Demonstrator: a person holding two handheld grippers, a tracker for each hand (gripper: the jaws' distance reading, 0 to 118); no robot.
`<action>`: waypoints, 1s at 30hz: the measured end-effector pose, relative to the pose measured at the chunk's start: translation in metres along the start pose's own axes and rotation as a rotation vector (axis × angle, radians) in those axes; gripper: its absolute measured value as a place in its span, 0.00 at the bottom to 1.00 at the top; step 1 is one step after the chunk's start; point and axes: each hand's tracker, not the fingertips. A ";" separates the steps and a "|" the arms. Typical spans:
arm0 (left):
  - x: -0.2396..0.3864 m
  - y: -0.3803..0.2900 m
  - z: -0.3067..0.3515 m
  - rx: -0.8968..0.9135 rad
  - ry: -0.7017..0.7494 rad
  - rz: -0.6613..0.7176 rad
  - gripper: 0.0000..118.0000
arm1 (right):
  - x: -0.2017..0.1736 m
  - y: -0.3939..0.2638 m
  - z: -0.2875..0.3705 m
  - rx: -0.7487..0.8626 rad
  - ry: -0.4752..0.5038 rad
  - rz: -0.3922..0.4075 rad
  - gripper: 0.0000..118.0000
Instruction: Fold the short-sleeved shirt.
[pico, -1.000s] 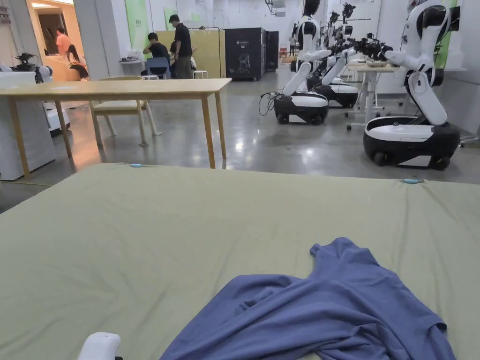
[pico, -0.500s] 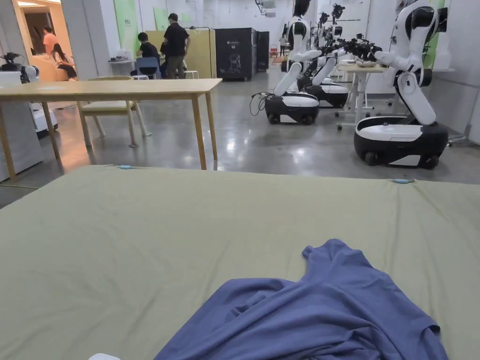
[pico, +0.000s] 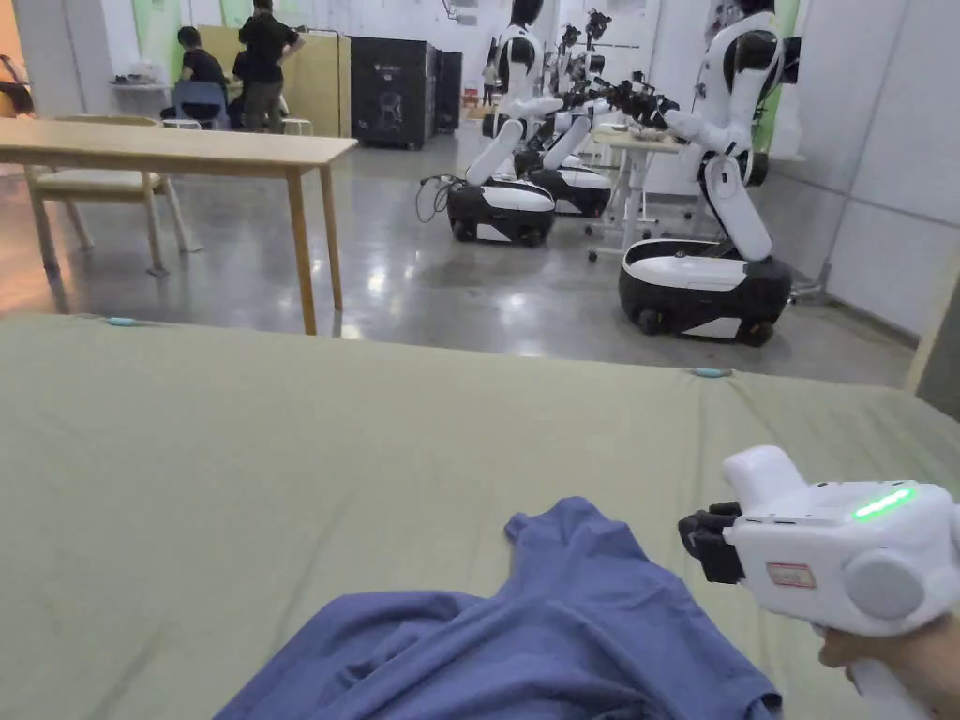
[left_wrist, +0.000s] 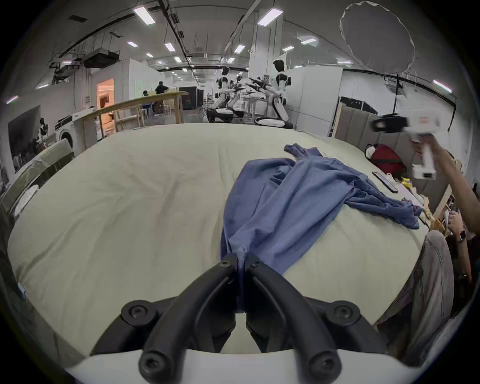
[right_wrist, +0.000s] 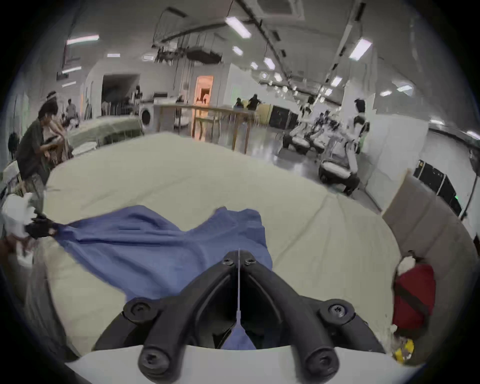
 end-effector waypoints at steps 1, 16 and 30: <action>0.001 0.002 0.000 -0.004 0.000 0.001 0.02 | 0.010 0.004 -0.030 -0.047 0.012 -0.029 0.23; 0.012 0.016 -0.006 -0.022 -0.015 0.065 0.02 | 0.012 -0.033 -0.159 -0.326 0.012 -0.002 0.35; 0.024 0.110 -0.007 0.151 0.004 0.075 0.02 | -0.001 0.033 0.092 0.271 -0.002 -0.179 0.03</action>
